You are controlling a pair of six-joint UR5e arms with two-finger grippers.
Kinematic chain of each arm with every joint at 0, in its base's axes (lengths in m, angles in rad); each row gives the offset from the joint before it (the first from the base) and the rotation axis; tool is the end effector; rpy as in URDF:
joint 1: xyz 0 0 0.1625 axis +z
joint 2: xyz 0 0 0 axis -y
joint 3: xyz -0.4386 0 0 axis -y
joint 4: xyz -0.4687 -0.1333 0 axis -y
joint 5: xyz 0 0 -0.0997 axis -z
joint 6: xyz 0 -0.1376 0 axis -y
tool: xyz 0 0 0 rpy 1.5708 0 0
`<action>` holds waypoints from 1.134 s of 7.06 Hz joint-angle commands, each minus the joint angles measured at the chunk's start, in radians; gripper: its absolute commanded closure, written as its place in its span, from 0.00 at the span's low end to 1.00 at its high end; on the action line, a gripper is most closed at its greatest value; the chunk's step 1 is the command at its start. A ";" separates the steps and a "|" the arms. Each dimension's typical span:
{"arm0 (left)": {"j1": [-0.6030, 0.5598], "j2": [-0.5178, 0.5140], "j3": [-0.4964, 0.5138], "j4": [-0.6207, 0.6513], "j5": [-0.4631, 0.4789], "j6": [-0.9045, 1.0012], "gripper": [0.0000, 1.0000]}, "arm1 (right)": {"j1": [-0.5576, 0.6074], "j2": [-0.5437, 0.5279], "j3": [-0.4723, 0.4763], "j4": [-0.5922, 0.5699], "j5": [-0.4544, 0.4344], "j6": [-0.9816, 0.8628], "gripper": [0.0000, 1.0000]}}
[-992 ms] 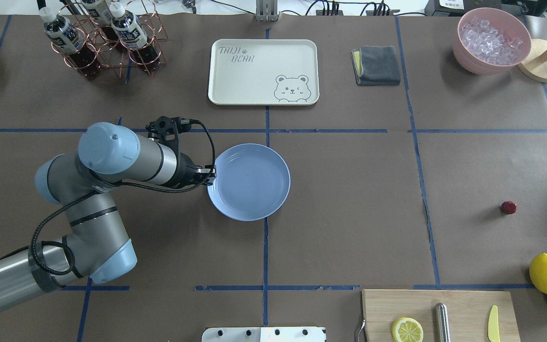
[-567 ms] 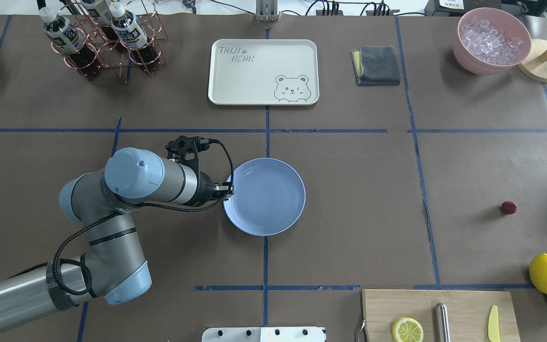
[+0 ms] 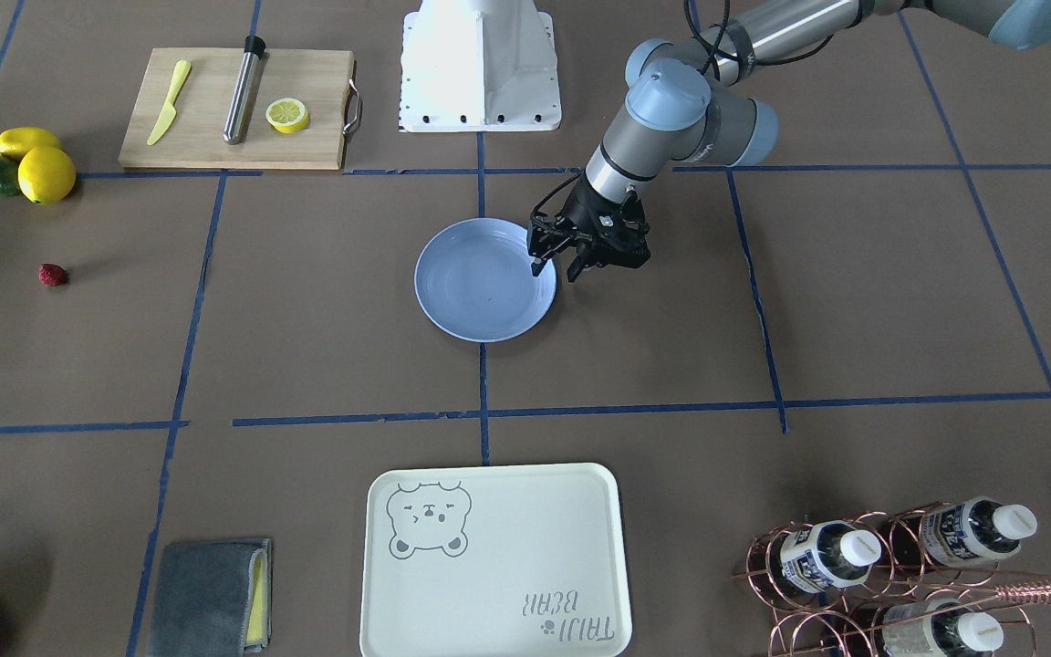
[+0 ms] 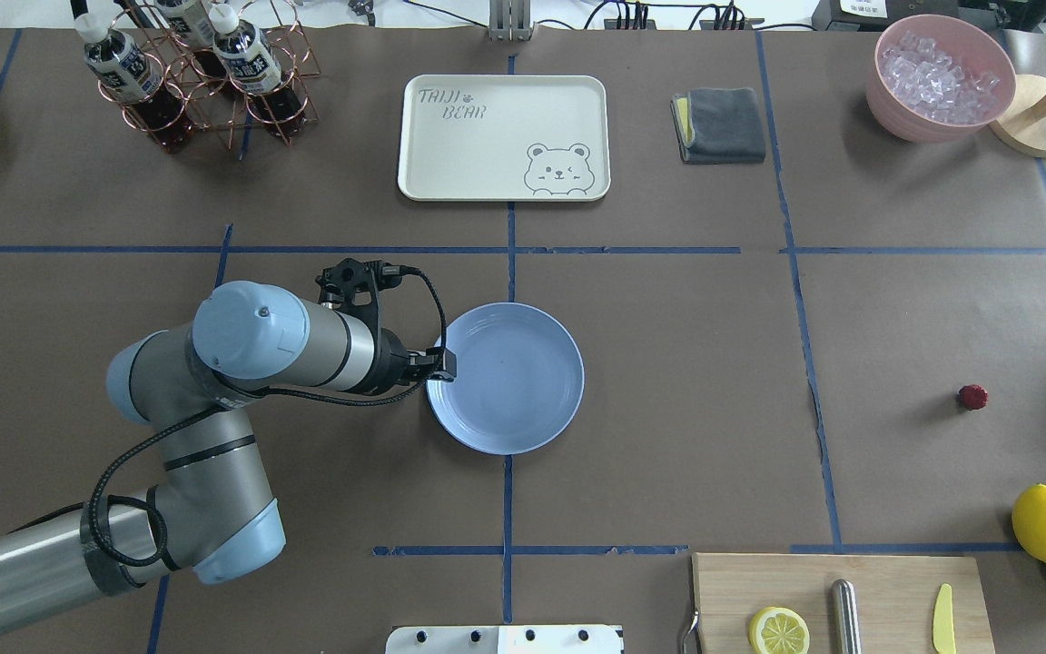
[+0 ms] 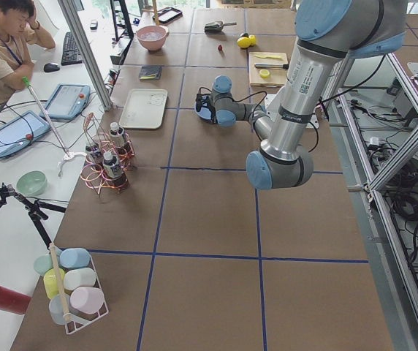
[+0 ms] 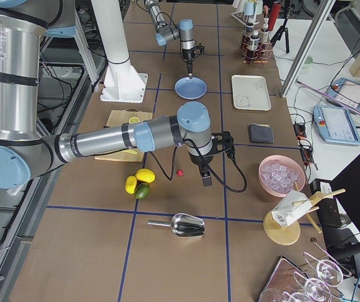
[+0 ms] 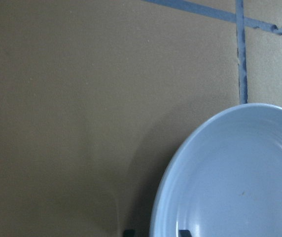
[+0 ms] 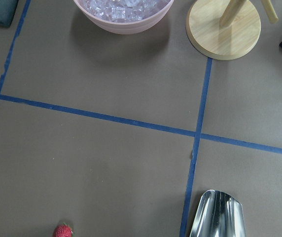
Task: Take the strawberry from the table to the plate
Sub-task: 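Slide the blue plate with the left gripper toward the table center, then release the plate and withdraw the left arm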
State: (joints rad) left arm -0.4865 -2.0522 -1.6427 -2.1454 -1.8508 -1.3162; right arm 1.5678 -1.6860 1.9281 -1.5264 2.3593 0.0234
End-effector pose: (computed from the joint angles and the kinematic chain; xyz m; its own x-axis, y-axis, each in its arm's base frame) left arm 0.6309 -0.4414 0.2715 0.4242 0.0495 -0.9042 0.1258 0.9856 0.1129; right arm 0.0341 -0.5278 0.5507 0.7042 -0.1801 0.6868 -0.0136 0.9637 0.2666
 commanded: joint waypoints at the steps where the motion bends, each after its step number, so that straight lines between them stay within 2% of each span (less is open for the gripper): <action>1: -0.131 0.015 -0.125 0.231 -0.083 0.272 0.00 | 0.000 0.000 0.002 0.043 0.001 0.004 0.00; 2: -0.200 0.033 -0.211 0.380 -0.087 0.426 0.00 | 0.000 -0.001 -0.001 0.092 0.006 0.010 0.00; 3: -0.313 0.068 -0.265 0.459 -0.126 0.578 0.00 | -0.033 0.003 -0.001 0.100 0.000 0.012 0.00; 4: -0.445 0.116 -0.275 0.464 -0.250 0.638 0.00 | -0.055 0.011 0.002 0.101 0.001 0.013 0.00; 5: -0.587 0.185 -0.258 0.464 -0.348 0.704 0.00 | -0.080 0.012 0.017 0.103 0.015 0.013 0.00; 6: -0.703 0.242 -0.226 0.478 -0.357 0.862 0.00 | -0.163 0.014 0.019 0.145 0.071 0.032 0.00; 7: -0.804 0.245 -0.145 0.566 -0.411 0.952 0.00 | -0.223 0.015 0.025 0.205 0.084 0.152 0.00; 8: -0.845 0.279 -0.117 0.581 -0.424 1.126 0.00 | -0.301 0.029 0.035 0.316 0.071 0.353 0.00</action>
State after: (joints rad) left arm -1.2520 -1.8080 -1.8081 -1.6039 -2.2433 -0.3639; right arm 1.3522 -1.6677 1.9529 -1.3144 2.4294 0.1906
